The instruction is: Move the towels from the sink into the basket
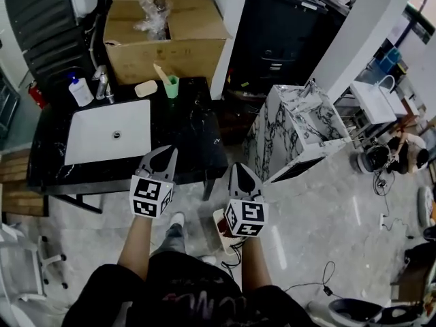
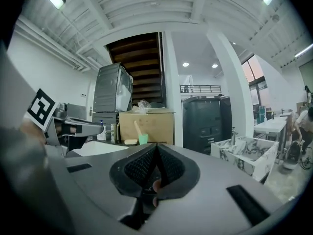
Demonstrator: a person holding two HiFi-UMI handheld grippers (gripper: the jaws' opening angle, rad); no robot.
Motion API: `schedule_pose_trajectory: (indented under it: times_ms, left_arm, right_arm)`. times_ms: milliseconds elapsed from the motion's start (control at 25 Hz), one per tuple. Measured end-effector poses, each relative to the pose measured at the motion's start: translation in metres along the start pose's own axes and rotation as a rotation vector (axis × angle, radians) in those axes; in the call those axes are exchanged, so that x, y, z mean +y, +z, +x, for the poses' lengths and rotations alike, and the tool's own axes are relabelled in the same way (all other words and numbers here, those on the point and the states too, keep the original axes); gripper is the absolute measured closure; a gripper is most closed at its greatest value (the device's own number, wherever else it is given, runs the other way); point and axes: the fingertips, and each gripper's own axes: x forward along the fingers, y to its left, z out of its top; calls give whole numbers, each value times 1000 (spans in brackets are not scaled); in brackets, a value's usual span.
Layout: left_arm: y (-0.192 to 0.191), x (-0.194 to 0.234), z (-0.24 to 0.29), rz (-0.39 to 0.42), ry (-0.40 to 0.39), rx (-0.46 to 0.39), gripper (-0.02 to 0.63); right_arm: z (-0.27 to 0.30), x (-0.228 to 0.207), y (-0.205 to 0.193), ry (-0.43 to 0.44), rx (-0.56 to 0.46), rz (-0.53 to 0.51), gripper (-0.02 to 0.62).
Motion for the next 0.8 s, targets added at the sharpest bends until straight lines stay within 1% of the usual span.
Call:
schedule_pose_trajectory:
  times_ms: [240,560,800]
  left_arm:
    - [1,4,-2,-13,7,-6,589]
    - [6,-7,3,-10,-16,-22,589]
    - [9,-16,4,-3,-16,-19,589]
  right_arm:
    - [1,6,5,0,0,-4,581]
    - [-6,-6,6,-37,-5,-10,581]
    - [-13,-13,6,-42,-8,-7,581]
